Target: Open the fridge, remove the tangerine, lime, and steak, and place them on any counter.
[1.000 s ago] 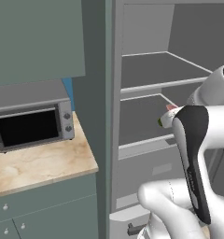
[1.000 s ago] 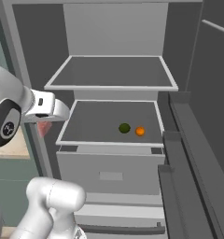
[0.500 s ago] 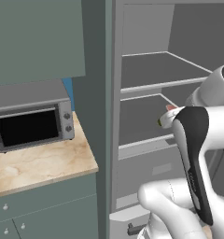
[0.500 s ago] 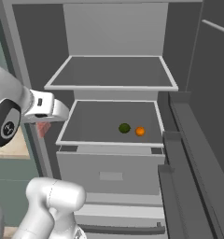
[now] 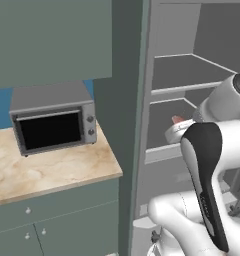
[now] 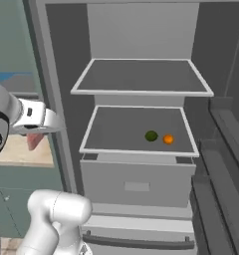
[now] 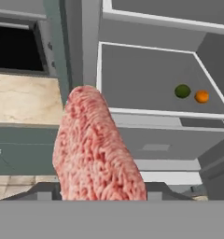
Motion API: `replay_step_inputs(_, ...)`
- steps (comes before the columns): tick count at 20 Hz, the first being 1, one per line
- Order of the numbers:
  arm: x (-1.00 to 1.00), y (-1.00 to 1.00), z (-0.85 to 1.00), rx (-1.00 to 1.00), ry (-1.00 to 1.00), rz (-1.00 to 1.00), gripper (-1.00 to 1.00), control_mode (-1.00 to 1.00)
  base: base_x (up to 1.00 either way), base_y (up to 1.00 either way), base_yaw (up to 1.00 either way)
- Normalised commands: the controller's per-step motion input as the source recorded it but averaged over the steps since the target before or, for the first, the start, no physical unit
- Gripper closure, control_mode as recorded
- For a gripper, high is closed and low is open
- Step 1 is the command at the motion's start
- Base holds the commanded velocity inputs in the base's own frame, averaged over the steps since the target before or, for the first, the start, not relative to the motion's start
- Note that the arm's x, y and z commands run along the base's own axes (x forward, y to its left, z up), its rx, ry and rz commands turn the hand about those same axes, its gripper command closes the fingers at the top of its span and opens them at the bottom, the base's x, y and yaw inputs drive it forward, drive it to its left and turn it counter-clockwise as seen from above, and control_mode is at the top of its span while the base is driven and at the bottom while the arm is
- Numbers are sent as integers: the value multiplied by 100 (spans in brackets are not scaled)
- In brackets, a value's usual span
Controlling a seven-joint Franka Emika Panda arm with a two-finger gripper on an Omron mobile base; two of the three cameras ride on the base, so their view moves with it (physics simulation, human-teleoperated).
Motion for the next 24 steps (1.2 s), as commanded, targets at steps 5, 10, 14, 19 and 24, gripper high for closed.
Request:
replay_step_inputs(5, 0, 0, 0, 0, 0, 0, 100, 100, -24, 84, 11)
replay_step_inputs(10, 0, 0, 0, 0, 0, 0, 100, 100, 8, 87, 17)
replay_step_inputs(14, 0, 0, 0, 0, 0, 0, 100, 100, 60, 67, 24)
replay_step_inputs(19, 0, 0, 0, 0, 0, 0, 100, 100, 55, 28, 20)
replay_step_inputs(24, 0, 0, 0, 0, 0, 0, 100, 100, 3, 0, 4)
